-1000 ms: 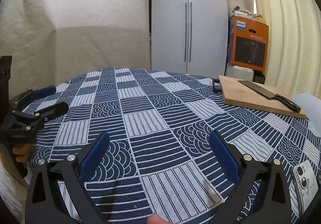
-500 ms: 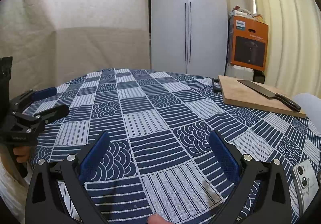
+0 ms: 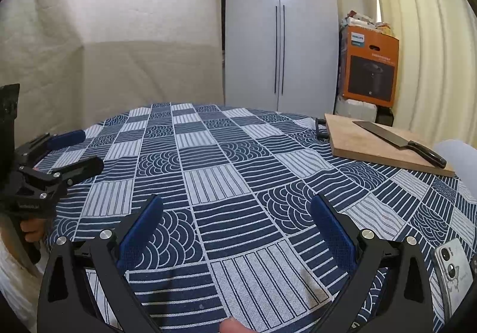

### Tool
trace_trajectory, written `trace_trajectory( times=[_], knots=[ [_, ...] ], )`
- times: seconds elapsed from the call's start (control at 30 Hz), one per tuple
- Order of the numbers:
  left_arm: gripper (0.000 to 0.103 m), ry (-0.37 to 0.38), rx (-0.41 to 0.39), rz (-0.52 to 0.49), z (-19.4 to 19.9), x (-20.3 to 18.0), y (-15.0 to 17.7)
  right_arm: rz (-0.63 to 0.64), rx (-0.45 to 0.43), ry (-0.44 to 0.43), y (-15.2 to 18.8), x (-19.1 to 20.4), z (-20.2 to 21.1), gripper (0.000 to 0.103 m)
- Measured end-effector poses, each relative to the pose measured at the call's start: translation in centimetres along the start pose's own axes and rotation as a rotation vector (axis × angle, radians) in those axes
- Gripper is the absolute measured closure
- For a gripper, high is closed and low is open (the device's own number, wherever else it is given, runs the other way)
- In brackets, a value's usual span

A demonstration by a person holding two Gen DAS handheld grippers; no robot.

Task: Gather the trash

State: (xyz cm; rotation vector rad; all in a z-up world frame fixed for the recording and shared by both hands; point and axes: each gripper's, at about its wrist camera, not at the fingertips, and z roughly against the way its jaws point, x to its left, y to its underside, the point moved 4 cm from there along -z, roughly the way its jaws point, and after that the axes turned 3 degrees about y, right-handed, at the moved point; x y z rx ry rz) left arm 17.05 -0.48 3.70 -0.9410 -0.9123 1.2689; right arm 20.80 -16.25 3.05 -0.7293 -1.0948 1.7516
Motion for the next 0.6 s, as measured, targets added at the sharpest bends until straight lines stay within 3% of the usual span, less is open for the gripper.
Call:
trace_trajectory(
  times=[0.47,0.57,0.6],
  knots=[
    [0.006,0.009,0.013,-0.009,-0.2,-0.2,0.1,-0.003,0.017,-0.01,0.0,0.2,-0.1,0.008],
    [0.006,0.052,0.05,0.003,-0.6,0.2,0.0,-0.044,0.076,-0.051,-0.1,-0.6,-0.9,0.008],
    [0.006,0.116,0.089,0.014,-1.1,0.5,-0.1,-0.044,0.076,-0.051,-0.1,-0.6,-0.9,0.008]
  ],
)
